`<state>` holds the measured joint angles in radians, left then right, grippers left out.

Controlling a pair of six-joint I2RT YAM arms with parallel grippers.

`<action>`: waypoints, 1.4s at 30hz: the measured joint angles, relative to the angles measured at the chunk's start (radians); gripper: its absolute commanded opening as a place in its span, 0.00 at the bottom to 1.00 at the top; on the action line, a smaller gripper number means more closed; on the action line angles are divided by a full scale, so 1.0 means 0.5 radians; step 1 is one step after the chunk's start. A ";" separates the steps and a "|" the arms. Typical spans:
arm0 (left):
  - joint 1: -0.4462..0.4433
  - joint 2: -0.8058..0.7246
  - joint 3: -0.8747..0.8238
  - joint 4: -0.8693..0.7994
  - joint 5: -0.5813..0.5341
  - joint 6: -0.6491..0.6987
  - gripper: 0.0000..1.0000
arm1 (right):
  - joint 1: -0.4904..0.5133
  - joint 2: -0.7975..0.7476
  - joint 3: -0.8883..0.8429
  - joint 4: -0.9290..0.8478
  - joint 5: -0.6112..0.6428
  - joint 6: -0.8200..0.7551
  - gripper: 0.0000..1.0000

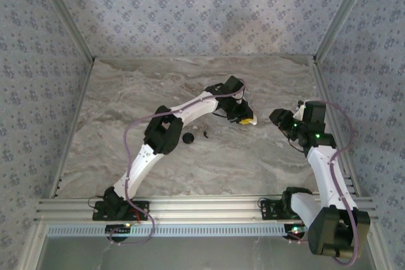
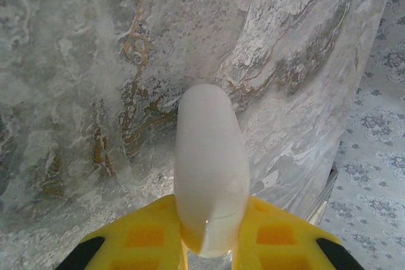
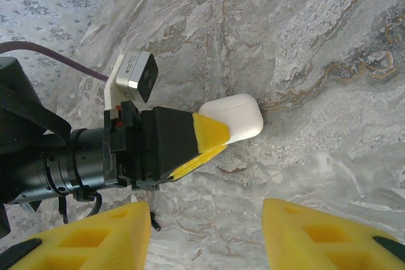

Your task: Insert the wireless bluetooth earbuds into the charging case

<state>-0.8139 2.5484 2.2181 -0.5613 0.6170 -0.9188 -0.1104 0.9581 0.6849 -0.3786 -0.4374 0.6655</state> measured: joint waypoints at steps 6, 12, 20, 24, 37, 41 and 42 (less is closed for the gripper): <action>0.000 0.000 0.024 -0.058 -0.010 0.001 0.25 | -0.002 -0.001 0.000 0.000 0.000 0.000 0.51; 0.001 0.000 0.036 -0.137 -0.047 0.034 0.30 | -0.002 -0.015 0.000 -0.002 0.000 0.000 0.51; 0.005 -0.001 0.047 -0.280 -0.136 0.126 0.35 | -0.002 -0.063 0.001 -0.029 0.001 0.001 0.52; 0.008 -0.011 0.047 -0.381 -0.227 0.207 0.36 | -0.002 -0.102 0.001 -0.047 0.001 0.001 0.51; 0.014 -0.656 -0.259 -0.703 -0.692 0.406 0.34 | 0.103 -0.136 0.039 -0.113 0.039 0.002 0.52; 0.014 -0.995 -0.600 -0.744 -0.835 0.333 0.36 | 0.172 -0.126 0.053 -0.112 0.068 0.009 0.52; 0.014 -1.065 -0.690 -0.763 -0.871 0.306 0.37 | 0.187 -0.121 0.053 -0.112 0.074 0.010 0.52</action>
<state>-0.8066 2.0159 1.8729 -0.9428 0.1818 -0.7658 -0.0170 0.8978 0.7116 -0.4347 -0.4004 0.6704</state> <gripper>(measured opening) 0.355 0.521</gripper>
